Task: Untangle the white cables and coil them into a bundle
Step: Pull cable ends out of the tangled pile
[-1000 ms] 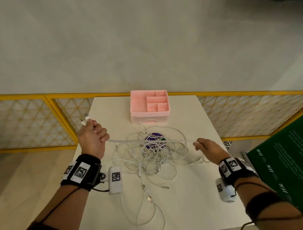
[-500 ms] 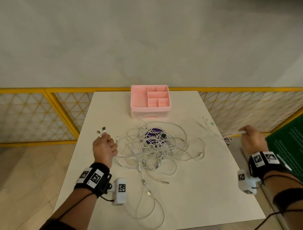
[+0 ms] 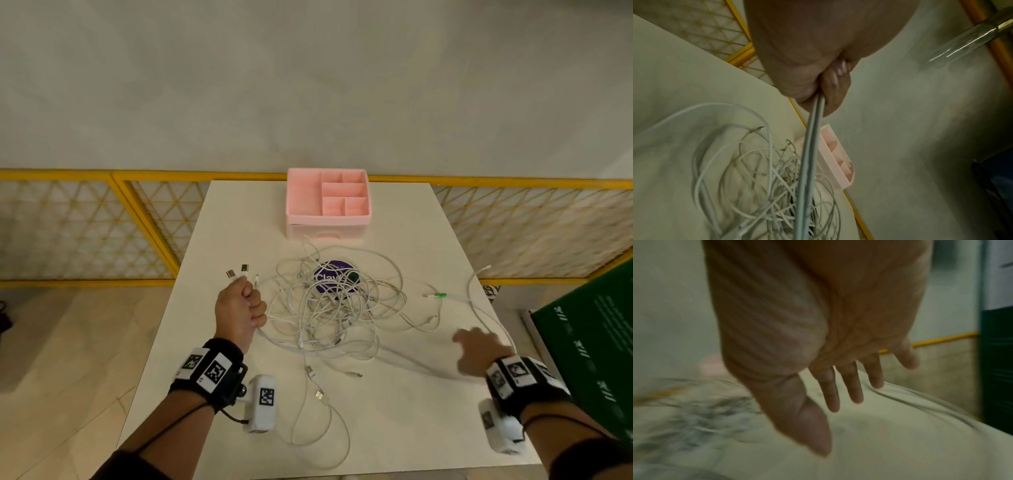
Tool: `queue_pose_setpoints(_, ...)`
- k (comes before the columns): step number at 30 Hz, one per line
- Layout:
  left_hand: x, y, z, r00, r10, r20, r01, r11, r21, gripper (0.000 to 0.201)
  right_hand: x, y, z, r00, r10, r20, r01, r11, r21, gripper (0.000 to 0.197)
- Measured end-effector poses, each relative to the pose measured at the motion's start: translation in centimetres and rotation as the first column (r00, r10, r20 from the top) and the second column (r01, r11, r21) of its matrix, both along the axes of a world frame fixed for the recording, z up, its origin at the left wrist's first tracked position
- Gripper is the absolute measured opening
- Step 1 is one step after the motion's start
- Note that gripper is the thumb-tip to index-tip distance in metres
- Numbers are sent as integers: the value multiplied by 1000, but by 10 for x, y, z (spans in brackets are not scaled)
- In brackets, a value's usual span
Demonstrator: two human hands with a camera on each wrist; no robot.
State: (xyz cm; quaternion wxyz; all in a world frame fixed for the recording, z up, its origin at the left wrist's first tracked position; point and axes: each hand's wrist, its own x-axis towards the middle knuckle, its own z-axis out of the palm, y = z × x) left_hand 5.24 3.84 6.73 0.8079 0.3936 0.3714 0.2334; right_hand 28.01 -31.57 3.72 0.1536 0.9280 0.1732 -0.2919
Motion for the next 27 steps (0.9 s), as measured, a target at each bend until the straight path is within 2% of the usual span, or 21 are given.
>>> queue_pose_setpoints(1, 2, -4, 2, 1000, -18, 12, 18, 1000, -20, 35, -10, 21, 9, 997, 78, -27, -75, 992, 97, 63)
queue_pose_setpoints(2, 5, -8, 3, 999, -38, 26, 39, 998, -47, 36, -24, 46, 17, 987, 154, -51, -135, 954, 266, 62)
queue_pose_setpoints(3, 7, -14, 5, 997, -58, 43, 61, 995, -79, 37, -39, 70, 21, 976, 199, -84, -132, 860, 494, 59)
queue_pose_setpoints(4, 9, -20, 6, 995, -79, 63, 86, 990, -112, 38, -58, 94, 26, 962, 231, -145, -65, 712, 699, 54)
queue_pose_setpoints(5, 11, -28, 7, 992, -97, 85, 109, 983, -145, 38, -77, 115, 30, 936, 287, -203, 0, 577, 817, 48)
queue_pose_setpoints(6, 13, -35, 7, 988, -110, 109, 128, 976, -176, 38, -95, 135, 31, 908, 338, -249, 52, 498, 865, 45)
queue_pose_setpoints(7, 15, -43, 9, 985, -117, 130, 142, 970, -199, 38, -113, 150, 28, 878, 375, -298, 91, 480, 873, 40)
queue_pose_setpoints(10, 18, -50, 10, 987, -99, 124, 121, 976, -179, 38, -146, 173, 17, 827, 437, -353, 116, 482, 868, 21)
queue_pose_setpoints(12, 13, -41, 5, 995, -58, 79, 67, 991, -120, 36, -141, 163, 5, 850, 426, -309, 65, 498, 865, 30)
queue_pose_setpoints(16, -7, -21, -16, 1000, 2, -18, -3, 999, -44, 34, -107, 116, -13, 875, 458, -157, -194, 628, 753, 29)
queue_pose_setpoints(18, -14, -17, -26, 999, 35, -40, -35, 999, -4, 33, -87, 89, -21, 888, 435, -145, -241, 711, 660, 29)
queue_pose_setpoints(19, -16, -15, -29, 998, 48, -40, -48, 999, 5, 32, -79, 74, -24, 908, 392, -148, -225, 753, 619, 35)
queue_pose_setpoints(22, -20, -6, -33, 996, 56, -63, -55, 998, 22, 30, -56, 25, -36, 953, 265, -146, -156, 844, 513, 69)
queue_pose_setpoints(23, -21, -3, -33, 996, 55, -75, -53, 998, 29, 31, -49, 9, -38, 966, 220, -140, -131, 874, 468, 70)
queue_pose_setpoints(25, -24, 2, -34, 995, 45, -85, -43, 999, 30, 35, -32, -25, -39, 990, 109, -88, -69, 925, 373, 57)
queue_pose_setpoints(27, -26, 3, -35, 996, 33, -77, -32, 999, 14, 38, -17, -60, -37, 999, 14, 38, -24, 964, 265, 44)
